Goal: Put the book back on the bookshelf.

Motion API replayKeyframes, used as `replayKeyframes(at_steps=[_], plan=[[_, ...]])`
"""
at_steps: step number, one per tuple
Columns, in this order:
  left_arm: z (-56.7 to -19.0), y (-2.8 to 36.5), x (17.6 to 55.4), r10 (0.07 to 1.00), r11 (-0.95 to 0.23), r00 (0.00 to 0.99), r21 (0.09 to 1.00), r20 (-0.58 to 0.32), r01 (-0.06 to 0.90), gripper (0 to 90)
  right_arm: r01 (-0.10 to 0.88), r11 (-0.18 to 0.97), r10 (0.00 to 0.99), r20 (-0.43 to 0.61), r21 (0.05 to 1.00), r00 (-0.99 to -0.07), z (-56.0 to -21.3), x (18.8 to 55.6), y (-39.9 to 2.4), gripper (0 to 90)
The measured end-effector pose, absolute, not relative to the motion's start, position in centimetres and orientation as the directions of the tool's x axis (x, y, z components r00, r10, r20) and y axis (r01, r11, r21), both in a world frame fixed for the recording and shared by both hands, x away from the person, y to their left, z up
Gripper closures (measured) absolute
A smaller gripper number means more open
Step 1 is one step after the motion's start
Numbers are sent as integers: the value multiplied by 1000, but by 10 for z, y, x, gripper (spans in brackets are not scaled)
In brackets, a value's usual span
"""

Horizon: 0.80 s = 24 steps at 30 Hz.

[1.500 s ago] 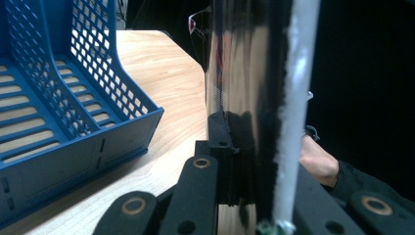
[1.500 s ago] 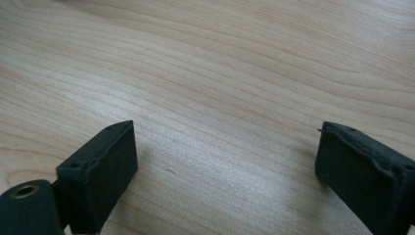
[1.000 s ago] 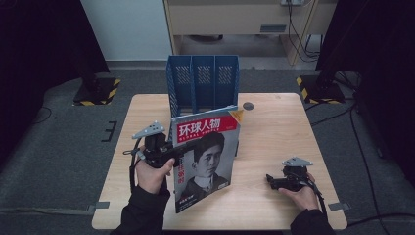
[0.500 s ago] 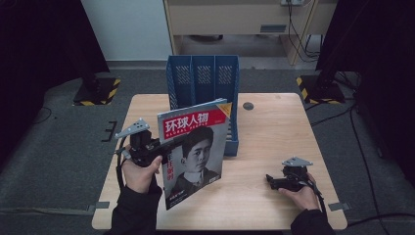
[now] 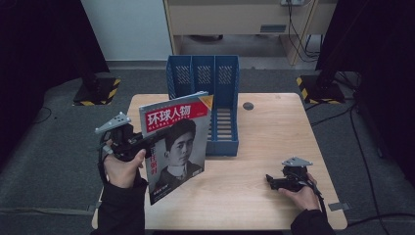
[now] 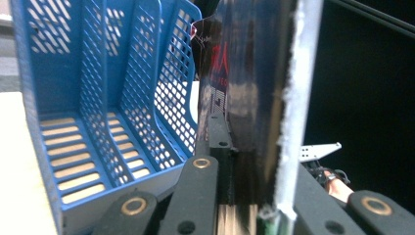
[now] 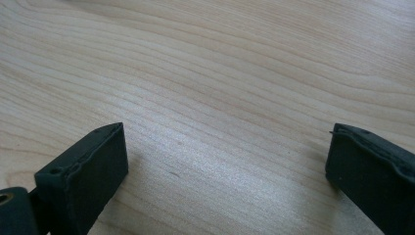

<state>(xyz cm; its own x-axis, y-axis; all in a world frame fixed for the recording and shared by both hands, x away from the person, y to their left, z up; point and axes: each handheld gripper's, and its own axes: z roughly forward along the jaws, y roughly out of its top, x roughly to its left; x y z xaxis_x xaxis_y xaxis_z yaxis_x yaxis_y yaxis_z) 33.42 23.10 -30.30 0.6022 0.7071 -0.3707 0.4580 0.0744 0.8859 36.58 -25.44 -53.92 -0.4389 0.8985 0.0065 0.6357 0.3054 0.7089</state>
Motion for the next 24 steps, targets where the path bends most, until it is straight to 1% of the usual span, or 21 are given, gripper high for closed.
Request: replayKeyframes(at_steps=[3, 12, 24], plan=[[-287, 241, 336, 725, 96, 584, 894, -364, 437, 863, 636, 305, 899, 7, 709, -438, -539, 366, -254, 25], [-261, 246, 343, 765, 103, 558, 916, -322, 388, 863, 636, 305, 899, 6, 709, -438, -539, 366, -254, 24], [-256, 240, 362, 795, 133, 515, 921, -319, 365, 863, 636, 305, 899, 6, 709, -438, -539, 366, -254, 24]])
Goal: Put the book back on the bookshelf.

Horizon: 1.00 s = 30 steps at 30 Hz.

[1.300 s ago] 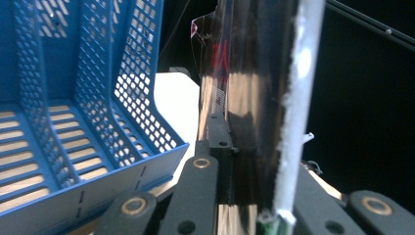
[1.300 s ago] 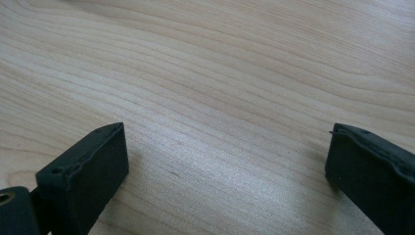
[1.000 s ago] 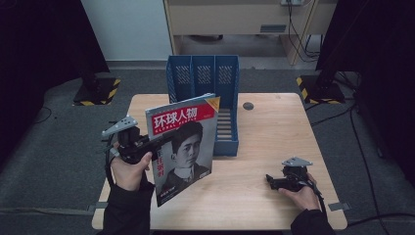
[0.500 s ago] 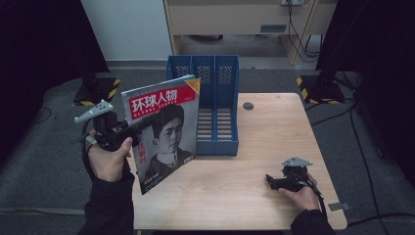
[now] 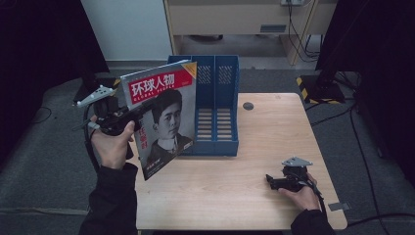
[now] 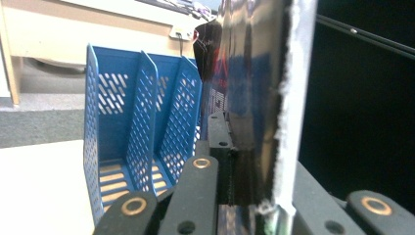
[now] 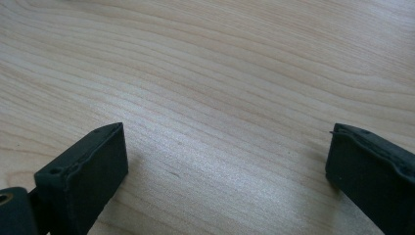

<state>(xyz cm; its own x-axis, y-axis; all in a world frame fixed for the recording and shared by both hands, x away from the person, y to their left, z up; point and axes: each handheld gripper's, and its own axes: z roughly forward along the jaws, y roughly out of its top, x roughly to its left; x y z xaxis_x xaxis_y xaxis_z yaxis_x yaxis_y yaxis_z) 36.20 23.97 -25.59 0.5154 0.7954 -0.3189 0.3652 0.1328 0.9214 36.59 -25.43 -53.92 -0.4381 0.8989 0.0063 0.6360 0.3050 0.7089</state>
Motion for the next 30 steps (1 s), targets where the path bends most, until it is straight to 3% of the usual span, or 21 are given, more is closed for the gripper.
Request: replayKeyframes(at_steps=[30], plan=[[-284, 237, 430, 883, 216, 356, 938, -306, 270, 863, 635, 307, 898, 7, 709, -441, -539, 366, -254, 22]])
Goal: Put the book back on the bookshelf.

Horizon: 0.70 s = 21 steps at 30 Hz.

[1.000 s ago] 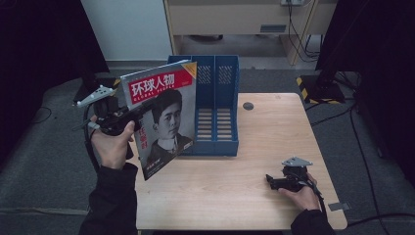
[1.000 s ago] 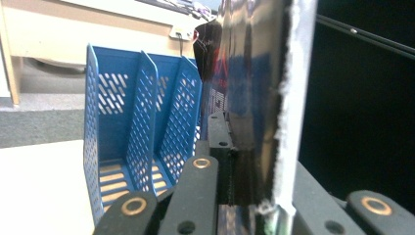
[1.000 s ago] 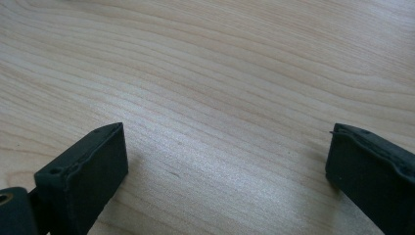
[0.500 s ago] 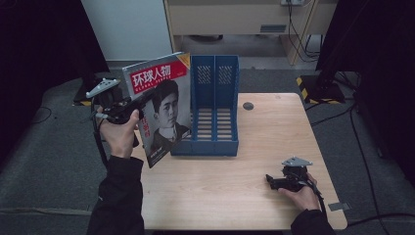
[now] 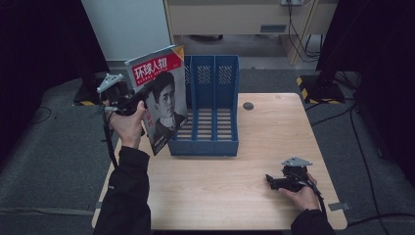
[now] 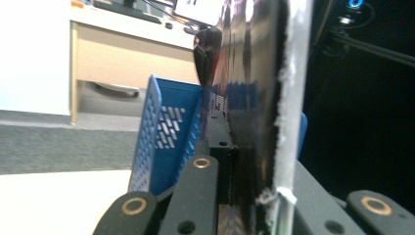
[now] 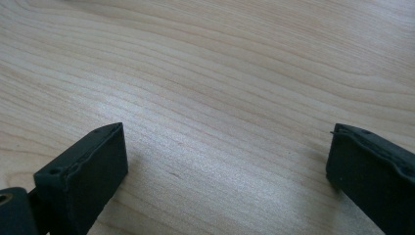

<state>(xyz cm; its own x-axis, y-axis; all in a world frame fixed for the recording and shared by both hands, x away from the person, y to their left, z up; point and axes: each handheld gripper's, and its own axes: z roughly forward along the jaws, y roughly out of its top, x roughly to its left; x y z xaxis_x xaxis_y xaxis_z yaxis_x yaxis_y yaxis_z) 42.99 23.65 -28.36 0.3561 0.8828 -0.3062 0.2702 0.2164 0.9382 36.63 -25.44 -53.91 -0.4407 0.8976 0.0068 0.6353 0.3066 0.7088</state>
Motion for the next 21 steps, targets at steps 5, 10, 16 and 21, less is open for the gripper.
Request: replayKeyframes(at_steps=[5, 10, 16, 21], plan=[[-290, 232, 441, 900, 208, 328, 944, -288, 258, 863, 635, 307, 898, 7, 709, -441, -539, 366, -254, 22], [-296, 229, 451, 903, 209, 320, 944, -286, 255, 863, 635, 306, 898, 7, 709, -440, -539, 366, -254, 22], [-304, 227, 463, 896, 233, 322, 941, -306, 246, 863, 636, 306, 898, 7, 709, -440, -539, 366, -254, 22], [-308, 225, 469, 905, 223, 314, 949, -287, 225, 863, 636, 306, 898, 8, 709, -441, -539, 366, -254, 22]])
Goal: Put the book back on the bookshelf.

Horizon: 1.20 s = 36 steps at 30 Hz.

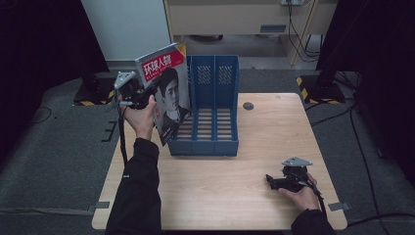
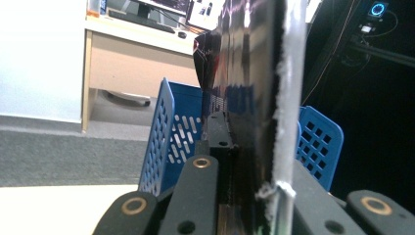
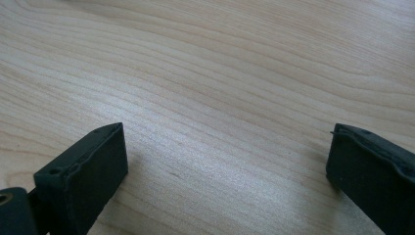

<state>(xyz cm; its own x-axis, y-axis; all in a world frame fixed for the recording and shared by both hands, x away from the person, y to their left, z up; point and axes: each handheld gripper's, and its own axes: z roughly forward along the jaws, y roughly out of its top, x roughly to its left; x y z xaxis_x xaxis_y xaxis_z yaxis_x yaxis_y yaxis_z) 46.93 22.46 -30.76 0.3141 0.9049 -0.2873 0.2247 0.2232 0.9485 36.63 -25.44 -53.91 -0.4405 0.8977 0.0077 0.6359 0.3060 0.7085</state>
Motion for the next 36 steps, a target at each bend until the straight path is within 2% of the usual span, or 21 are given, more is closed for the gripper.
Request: replayKeyframes(at_steps=[21, 28, 36], plan=[[-330, 202, 492, 919, 162, 328, 967, -220, 196, 863, 636, 306, 898, 8, 709, -440, -539, 366, -254, 22], [-338, 204, 498, 908, 203, 332, 961, -257, 189, 863, 636, 306, 898, 8, 709, -441, -539, 366, -254, 22], [-349, 199, 506, 904, 205, 345, 964, -252, 167, 862, 637, 309, 896, 9, 706, -445, -539, 367, -254, 22]])
